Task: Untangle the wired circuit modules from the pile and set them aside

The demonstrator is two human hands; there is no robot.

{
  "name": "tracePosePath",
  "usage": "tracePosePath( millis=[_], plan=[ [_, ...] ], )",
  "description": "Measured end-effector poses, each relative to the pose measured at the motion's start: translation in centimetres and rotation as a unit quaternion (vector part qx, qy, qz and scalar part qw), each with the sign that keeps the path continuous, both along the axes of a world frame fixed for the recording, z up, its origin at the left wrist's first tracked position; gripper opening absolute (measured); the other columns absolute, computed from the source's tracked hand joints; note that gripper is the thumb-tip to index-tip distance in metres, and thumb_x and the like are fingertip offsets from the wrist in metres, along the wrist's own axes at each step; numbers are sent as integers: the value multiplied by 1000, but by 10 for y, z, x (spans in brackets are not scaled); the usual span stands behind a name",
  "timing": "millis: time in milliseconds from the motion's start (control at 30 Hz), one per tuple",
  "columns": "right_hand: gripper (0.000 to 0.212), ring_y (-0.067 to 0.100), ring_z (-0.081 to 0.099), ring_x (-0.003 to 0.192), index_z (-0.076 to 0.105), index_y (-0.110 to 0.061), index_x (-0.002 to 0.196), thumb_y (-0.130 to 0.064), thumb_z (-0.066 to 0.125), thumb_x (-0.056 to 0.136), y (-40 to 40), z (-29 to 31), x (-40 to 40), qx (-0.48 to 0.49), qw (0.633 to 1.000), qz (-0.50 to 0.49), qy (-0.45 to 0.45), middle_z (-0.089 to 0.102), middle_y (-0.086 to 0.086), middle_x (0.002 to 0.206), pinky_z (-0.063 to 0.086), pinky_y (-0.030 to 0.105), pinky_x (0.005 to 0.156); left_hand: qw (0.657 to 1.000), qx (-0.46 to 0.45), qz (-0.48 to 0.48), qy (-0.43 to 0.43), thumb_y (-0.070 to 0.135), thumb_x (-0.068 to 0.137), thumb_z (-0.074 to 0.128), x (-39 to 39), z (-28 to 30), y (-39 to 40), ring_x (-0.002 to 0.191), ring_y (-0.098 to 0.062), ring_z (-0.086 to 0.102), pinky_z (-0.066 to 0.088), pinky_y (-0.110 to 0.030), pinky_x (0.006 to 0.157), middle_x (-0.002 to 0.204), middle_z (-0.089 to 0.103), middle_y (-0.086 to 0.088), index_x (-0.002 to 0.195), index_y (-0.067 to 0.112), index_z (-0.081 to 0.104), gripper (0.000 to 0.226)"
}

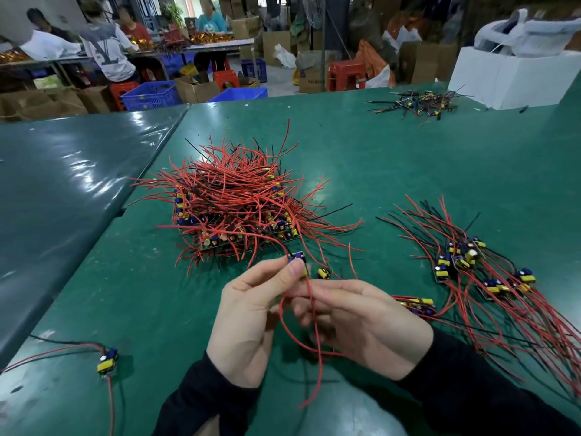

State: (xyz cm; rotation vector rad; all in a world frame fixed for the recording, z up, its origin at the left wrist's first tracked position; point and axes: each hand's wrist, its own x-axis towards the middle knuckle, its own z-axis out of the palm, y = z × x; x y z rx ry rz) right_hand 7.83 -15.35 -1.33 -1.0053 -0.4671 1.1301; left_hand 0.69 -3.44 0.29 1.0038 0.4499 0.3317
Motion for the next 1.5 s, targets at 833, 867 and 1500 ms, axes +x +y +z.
tracePosePath(
  millis=[833,867,1500],
  plan=[
    [22,9,47,47,64,-12,97,-25,49,87,1,0,-5,7,996,90,11,55,-2,56,42,19,54,1000,-23,11,10,25,48,76,0,-2,15,66,-14,69,55,-25,61,80,70,-9,62,18,72,16],
    [22,6,42,42,65,-10,94,-23,48,88,0,0,-5,16,995,98,7,50,-5,50,41,18,51,999,-33,19,3,24,48,76,0,-2,15,67,-16,70,56,-27,62,76,69,-7,61,18,72,14],
    [36,18,64,94,66,-13,104,-27,62,71,-10,15,12,-45,961,-105,-251,70,11,104,53,29,89,1000,19,-17,13,25,53,72,-6,7,7,44,-4,54,46,-13,44,57,59,1,62,17,74,12]
  ],
)
